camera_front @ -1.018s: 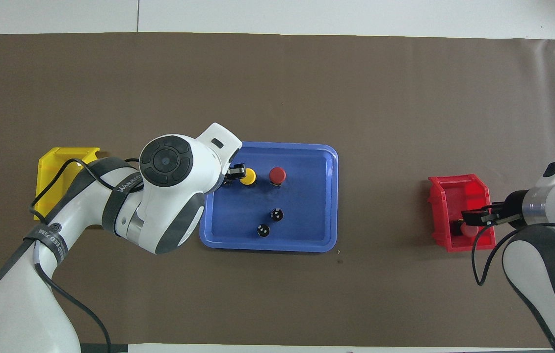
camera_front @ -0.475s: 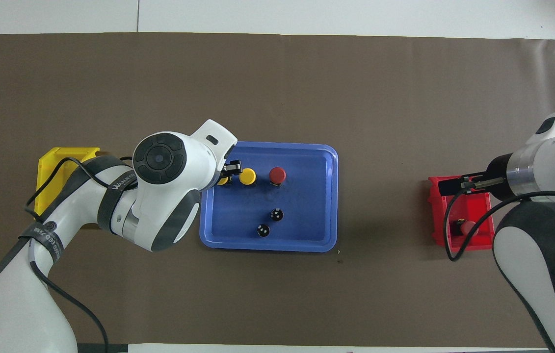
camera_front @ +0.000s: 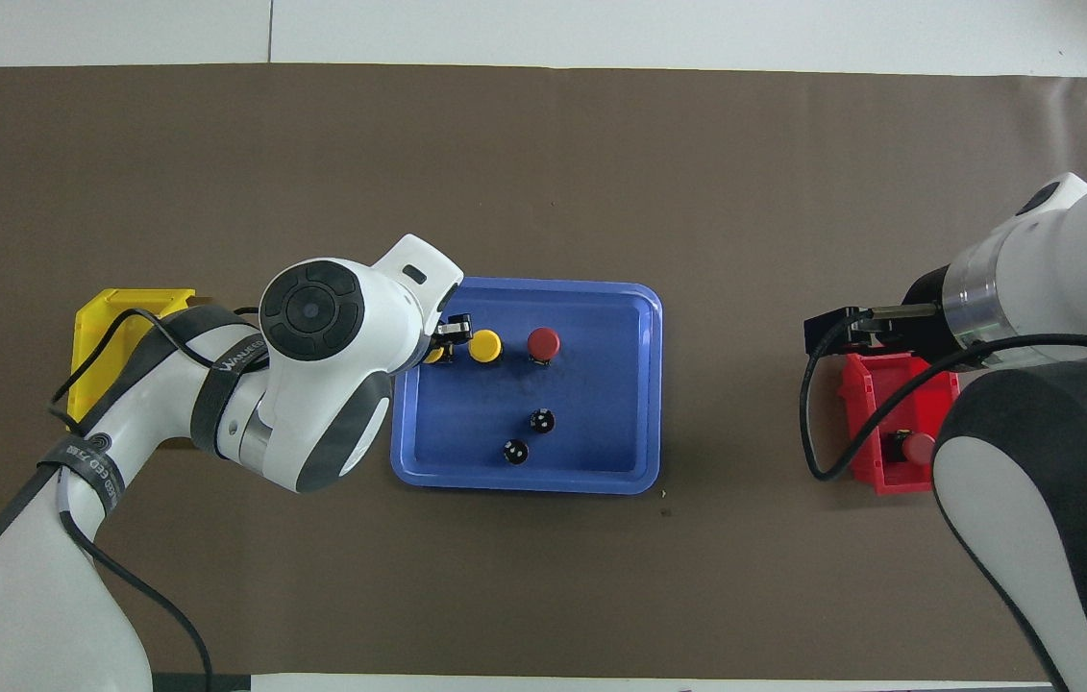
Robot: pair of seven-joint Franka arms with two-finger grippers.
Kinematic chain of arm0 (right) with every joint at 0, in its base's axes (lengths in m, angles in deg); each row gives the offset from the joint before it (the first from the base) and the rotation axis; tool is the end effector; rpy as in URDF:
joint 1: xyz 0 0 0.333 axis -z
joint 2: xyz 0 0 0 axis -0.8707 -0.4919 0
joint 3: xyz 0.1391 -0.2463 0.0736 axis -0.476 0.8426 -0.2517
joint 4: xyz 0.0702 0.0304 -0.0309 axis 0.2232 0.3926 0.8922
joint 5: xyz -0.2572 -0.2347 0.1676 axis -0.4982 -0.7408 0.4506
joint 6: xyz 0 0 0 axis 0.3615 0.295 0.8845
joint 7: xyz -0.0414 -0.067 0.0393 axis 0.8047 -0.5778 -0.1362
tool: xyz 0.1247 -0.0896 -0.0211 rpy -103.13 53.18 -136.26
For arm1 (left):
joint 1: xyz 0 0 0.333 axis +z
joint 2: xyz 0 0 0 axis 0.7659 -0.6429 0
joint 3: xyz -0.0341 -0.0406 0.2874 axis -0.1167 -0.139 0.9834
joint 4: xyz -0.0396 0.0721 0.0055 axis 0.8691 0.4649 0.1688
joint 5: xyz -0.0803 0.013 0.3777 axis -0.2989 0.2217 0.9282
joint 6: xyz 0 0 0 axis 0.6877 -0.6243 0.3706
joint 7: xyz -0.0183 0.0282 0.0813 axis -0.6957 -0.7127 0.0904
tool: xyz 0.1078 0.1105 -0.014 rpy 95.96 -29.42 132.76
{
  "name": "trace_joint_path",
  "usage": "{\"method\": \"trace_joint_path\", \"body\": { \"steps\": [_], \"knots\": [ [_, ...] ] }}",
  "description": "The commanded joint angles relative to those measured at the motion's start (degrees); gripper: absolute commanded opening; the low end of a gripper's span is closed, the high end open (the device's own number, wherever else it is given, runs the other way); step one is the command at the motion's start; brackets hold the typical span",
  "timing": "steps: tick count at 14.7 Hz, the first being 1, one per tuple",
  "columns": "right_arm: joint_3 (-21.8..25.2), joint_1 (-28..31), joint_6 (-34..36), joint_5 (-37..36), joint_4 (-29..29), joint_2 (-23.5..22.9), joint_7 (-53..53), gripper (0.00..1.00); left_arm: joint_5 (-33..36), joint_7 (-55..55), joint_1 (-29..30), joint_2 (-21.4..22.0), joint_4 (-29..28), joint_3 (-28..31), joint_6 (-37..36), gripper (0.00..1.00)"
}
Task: Sort red and yellow buttons by color
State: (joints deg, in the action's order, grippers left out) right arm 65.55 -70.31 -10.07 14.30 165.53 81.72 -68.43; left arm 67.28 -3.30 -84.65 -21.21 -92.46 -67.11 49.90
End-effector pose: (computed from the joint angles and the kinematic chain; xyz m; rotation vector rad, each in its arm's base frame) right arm 0.5081 0.1147 0.4968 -3.0706 0.0408 0.0543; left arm 0.4924 -0.3245 0.2991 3.0776 0.0703 0.1136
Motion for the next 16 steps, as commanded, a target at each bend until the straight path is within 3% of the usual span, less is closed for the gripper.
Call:
{"method": "trace_joint_path", "body": {
  "steps": [1,2,4,8,9,12,16],
  "knots": [
    [0.16,-0.86,1.25,0.61,-1.67,-1.38,2.95,0.99,-0.68,0.56,0.21,0.38,-1.34,-0.05,1.65,0.10],
    [0.16,-0.95,1.42,0.61,-1.67,-1.38,3.57,0.99,-0.68,0.82,0.12,0.38,-1.25,-0.05,1.48,0.03],
    [0.16,-0.95,1.34,0.61,-1.67,-1.38,3.92,0.99,-0.76,2.23,0.29,0.12,1.98,-0.14,-2.71,0.02],
    [0.16,-0.95,1.25,0.61,-1.23,-1.21,3.92,0.99,-0.76,1.36,2.30,2.48,13.23,0.57,-21.25,0.01],
    [0.16,-0.95,1.16,0.61,-1.23,-1.29,3.92,0.99,-0.76,-0.04,3.97,2.75,15.34,0.57,-24.16,0.01],
    [0.08,-0.95,-0.76,0.70,-1.15,-1.38,4.01,0.99,-0.76,-15.21,12.13,7.05,14.58,0.65,-30.41,0.01],
    [0.08,-4.27,-6.20,0.87,-1.23,-3.83,8.39,0.99,-0.41,-32.52,24.96,8.12,14.39,0.92,-31.04,0.01]
  ]
}}
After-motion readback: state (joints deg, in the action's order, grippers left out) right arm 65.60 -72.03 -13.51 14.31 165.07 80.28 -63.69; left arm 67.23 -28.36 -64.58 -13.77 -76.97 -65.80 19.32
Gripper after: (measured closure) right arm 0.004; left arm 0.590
